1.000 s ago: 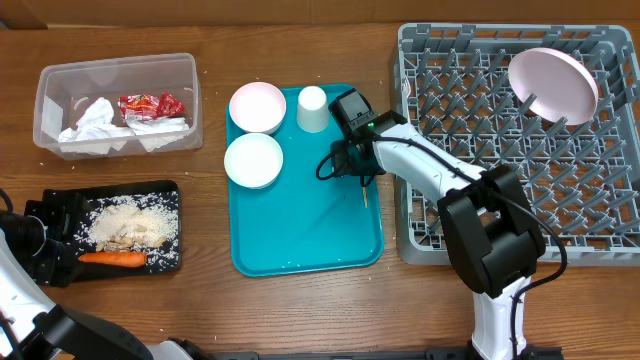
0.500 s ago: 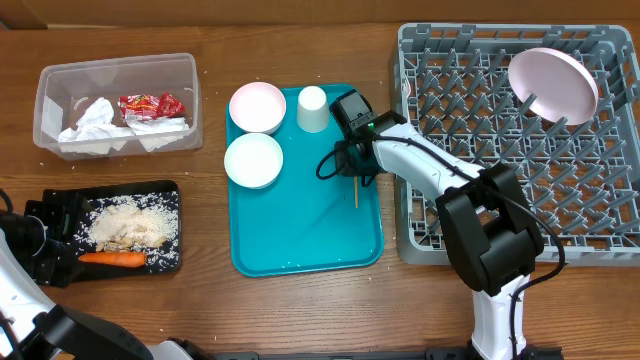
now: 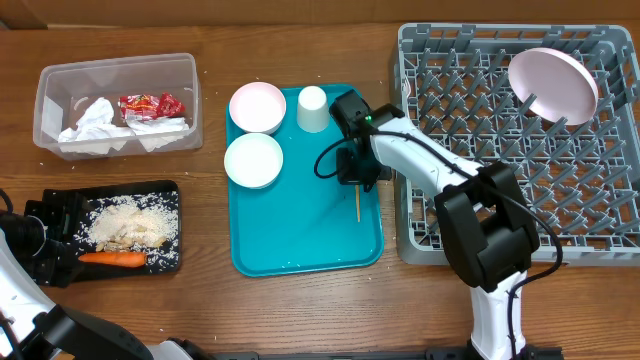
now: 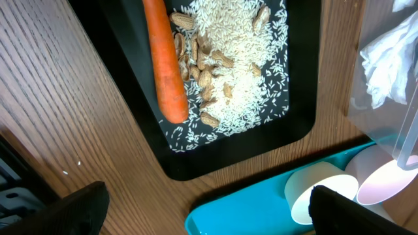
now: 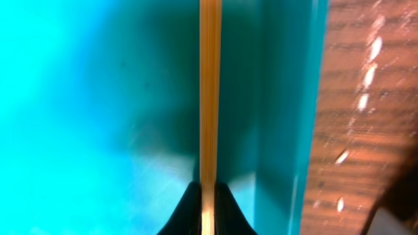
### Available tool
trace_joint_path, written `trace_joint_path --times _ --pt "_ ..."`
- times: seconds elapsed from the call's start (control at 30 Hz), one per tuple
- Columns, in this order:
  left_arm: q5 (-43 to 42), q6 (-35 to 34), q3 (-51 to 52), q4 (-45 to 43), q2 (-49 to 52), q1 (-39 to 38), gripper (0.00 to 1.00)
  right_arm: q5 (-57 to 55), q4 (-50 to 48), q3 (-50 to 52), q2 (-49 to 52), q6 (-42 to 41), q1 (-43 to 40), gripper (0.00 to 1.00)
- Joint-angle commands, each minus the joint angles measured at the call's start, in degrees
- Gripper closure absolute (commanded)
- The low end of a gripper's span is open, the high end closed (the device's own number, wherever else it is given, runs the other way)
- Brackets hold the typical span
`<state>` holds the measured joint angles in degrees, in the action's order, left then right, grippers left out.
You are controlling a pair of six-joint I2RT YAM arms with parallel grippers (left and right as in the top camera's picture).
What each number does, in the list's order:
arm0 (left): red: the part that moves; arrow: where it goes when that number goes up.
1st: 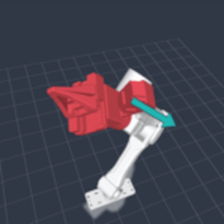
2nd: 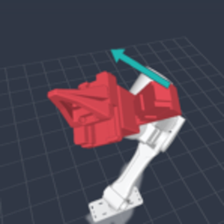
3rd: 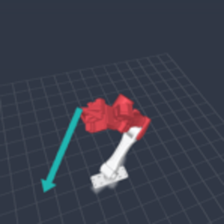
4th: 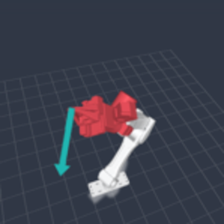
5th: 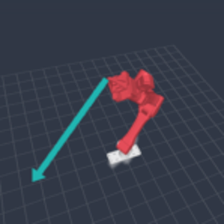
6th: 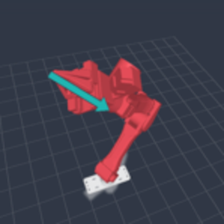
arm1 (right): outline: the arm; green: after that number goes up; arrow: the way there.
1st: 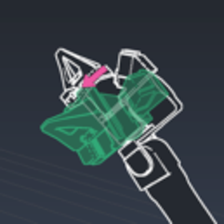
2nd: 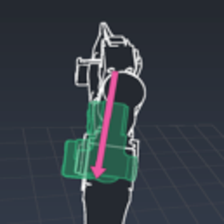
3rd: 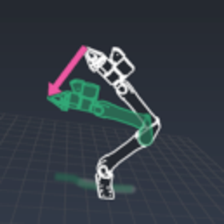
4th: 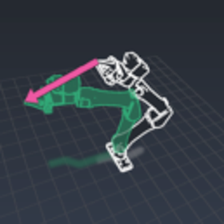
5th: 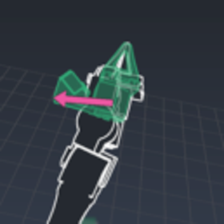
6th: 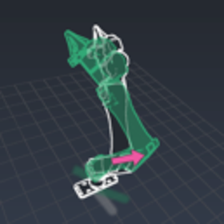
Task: Sort waste into correct bins and load items into the dishwasher rack
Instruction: 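Carry the chopsticks to the rack and insert them upright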
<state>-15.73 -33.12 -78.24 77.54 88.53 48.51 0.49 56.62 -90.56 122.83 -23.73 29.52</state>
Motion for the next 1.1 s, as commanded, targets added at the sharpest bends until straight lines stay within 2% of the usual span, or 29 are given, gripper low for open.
trace_joint_path --times 0.0,0.33,0.5,0.77,1.07 --pt "-0.2 -0.7 0.1 0.0 0.3 0.2 0.0 4.3 3.7 -6.7 0.0 1.2 -1.2 0.96" --pt "-0.2 -0.7 0.1 0.0 0.3 0.2 0.0 8.6 25.4 -33.0 -2.3 13.9 -8.2 0.96" --pt "-0.2 -0.7 0.1 0.0 0.3 0.2 0.0 7.9 29.9 -40.9 -2.3 16.9 -15.3 0.96" --pt "-0.2 -0.7 0.1 0.0 0.3 0.2 0.0 8.4 27.8 -38.8 -2.3 20.5 -25.2 0.96" --pt "-0.2 -0.7 0.1 0.0 0.3 0.2 0.0 8.8 20.0 -29.0 -2.2 21.6 -25.8 0.9"
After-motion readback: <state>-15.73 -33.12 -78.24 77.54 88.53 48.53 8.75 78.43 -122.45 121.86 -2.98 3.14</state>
